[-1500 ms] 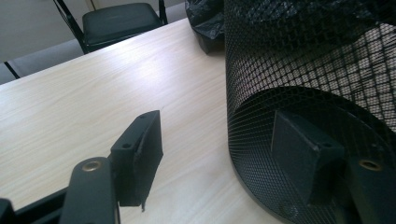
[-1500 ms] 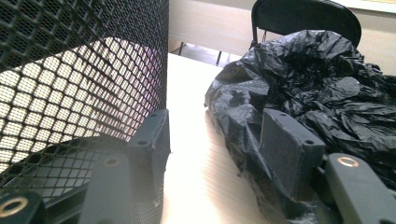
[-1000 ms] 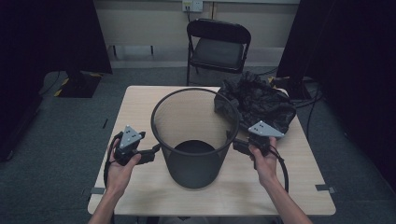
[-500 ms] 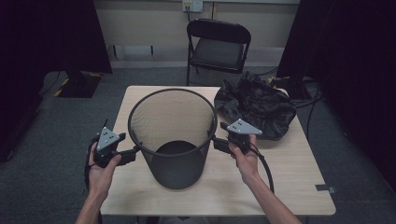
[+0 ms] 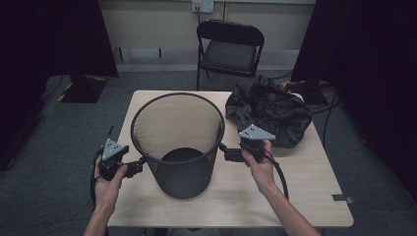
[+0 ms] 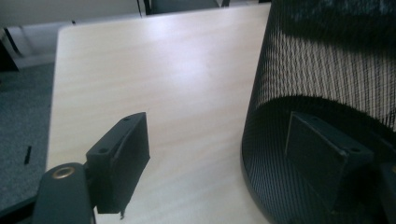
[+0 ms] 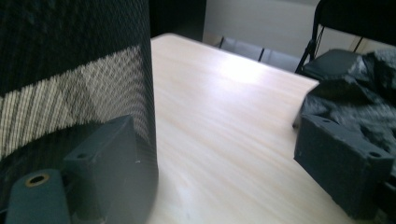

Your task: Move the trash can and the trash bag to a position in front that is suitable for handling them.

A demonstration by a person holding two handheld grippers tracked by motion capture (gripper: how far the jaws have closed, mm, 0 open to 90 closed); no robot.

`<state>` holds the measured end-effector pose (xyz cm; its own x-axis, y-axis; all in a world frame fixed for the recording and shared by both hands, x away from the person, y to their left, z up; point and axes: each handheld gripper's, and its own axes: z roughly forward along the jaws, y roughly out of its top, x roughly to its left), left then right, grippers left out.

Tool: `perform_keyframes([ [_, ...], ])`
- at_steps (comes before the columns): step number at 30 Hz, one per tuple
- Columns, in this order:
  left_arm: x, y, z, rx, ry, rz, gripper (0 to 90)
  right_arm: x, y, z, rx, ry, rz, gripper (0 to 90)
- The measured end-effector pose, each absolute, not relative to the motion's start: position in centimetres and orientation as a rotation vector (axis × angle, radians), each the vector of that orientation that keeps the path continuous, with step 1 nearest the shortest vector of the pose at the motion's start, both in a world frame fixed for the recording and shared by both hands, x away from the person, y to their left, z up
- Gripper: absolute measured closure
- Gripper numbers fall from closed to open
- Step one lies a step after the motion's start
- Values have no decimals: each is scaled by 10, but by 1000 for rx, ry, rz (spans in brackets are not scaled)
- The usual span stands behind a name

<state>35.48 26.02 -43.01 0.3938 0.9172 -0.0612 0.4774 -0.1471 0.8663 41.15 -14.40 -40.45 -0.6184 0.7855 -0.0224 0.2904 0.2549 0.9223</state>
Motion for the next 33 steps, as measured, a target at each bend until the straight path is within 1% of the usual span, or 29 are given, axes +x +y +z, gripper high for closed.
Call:
perform_keyframes([
  [2,354,259,-435,1781,1228,620,216,410,-148,-405,967,2063,1326,122],
  [3,352,258,-445,1799,1251,603,219,408,-157,-408,964,2099,1285,122],
  [5,350,257,-452,1811,1260,587,219,407,-168,-412,952,2143,1255,121],
  [6,349,257,-458,1819,1264,574,219,407,-168,-412,952,2143,1255,121],
  [7,348,257,-465,1836,1273,557,213,407,-174,-415,958,2165,1245,122],
  [8,348,256,-470,1853,1278,546,208,408,-190,-418,969,2226,1229,133],
  [11,347,255,-479,1919,1285,552,208,409,-200,-419,973,2243,1222,133],
  [12,346,254,-482,1929,1280,566,208,410,-207,-421,974,2229,1187,150],
  [13,343,253,-486,1925,1296,613,208,414,-216,-423,972,2200,1077,206],
  [14,341,251,-492,1983,1292,610,208,418,-222,-424,984,2204,1087,213],
  [15,341,251,-492,1983,1292,610,209,421,-226,-425,1003,2201,1089,218],
  [16,340,251,-495,2007,1259,577,209,421,-226,-425,1003,2201,1089,218],
  [18,341,251,-497,2025,1252,584,208,432,-241,-427,1054,2185,1093,243],
  [23,341,248,-500,2036,1232,585,195,446,-255,-433,1076,2175,1037,275],
  [27,343,249,-502,2017,1255,561,174,456,-260,-442,1104,2165,1038,267],
  [28,343,249,-502,2016,1267,554,165,459,-260,-445,1103,2166,1027,291],
  [30,343,249,-502,2016,1268,556,154,464,-261,-449,1100,2169,1001,368],
  [33,344,249,-502,2016,1268,555,151,469,-262,-455,1101,2202,1017,561],
])
